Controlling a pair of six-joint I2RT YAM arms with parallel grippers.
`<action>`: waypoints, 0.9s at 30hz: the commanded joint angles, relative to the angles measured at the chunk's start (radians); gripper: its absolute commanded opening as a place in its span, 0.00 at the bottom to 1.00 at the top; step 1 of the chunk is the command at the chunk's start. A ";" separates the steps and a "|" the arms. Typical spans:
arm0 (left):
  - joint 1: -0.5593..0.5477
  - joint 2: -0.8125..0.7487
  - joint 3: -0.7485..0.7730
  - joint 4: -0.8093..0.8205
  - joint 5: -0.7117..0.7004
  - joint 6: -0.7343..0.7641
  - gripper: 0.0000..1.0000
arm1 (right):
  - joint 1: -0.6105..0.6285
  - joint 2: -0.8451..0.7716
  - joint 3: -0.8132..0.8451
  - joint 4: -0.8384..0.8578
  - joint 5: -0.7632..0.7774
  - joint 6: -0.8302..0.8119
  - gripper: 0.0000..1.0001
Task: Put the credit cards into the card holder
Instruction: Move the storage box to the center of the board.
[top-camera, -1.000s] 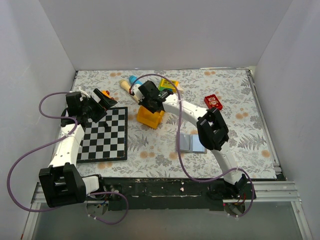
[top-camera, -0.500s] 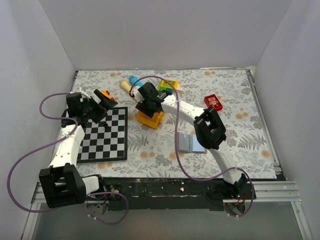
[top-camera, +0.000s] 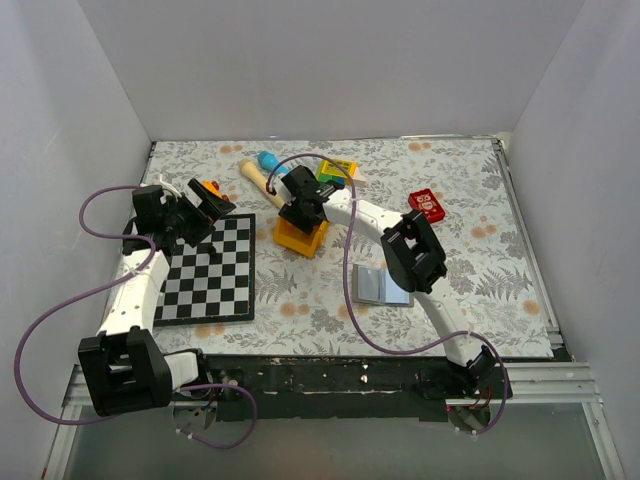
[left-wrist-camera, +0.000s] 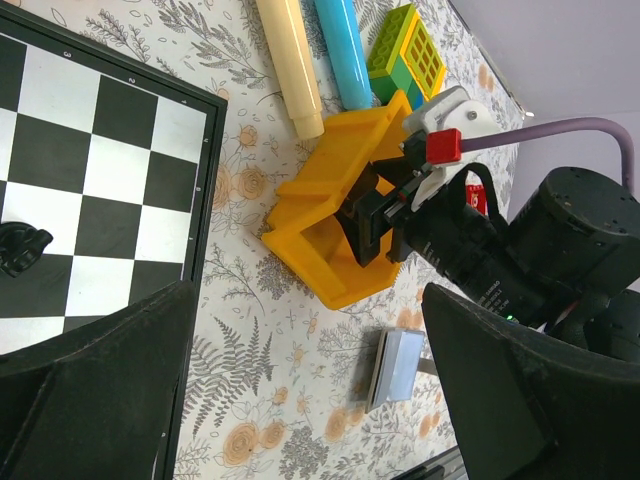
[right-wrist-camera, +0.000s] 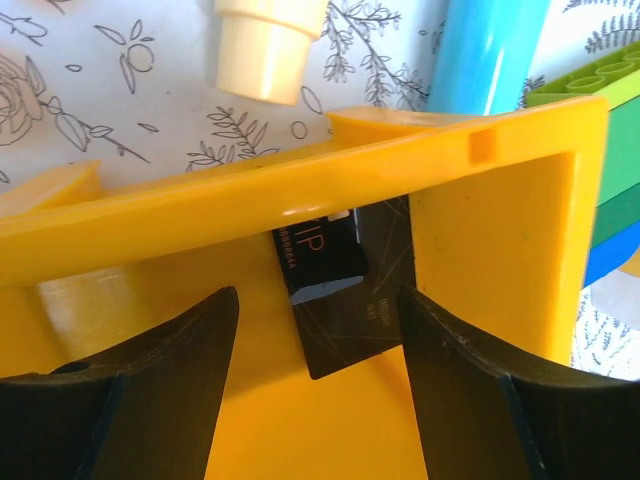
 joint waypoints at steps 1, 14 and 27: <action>0.003 -0.029 0.004 0.003 0.014 0.006 0.98 | -0.009 0.015 0.048 0.022 0.032 -0.026 0.73; 0.003 -0.029 -0.002 0.003 0.011 0.008 0.98 | -0.017 0.042 0.051 0.033 0.029 -0.033 0.66; 0.003 -0.035 -0.009 -0.001 0.011 0.012 0.98 | -0.020 0.078 0.109 0.007 0.000 -0.066 0.59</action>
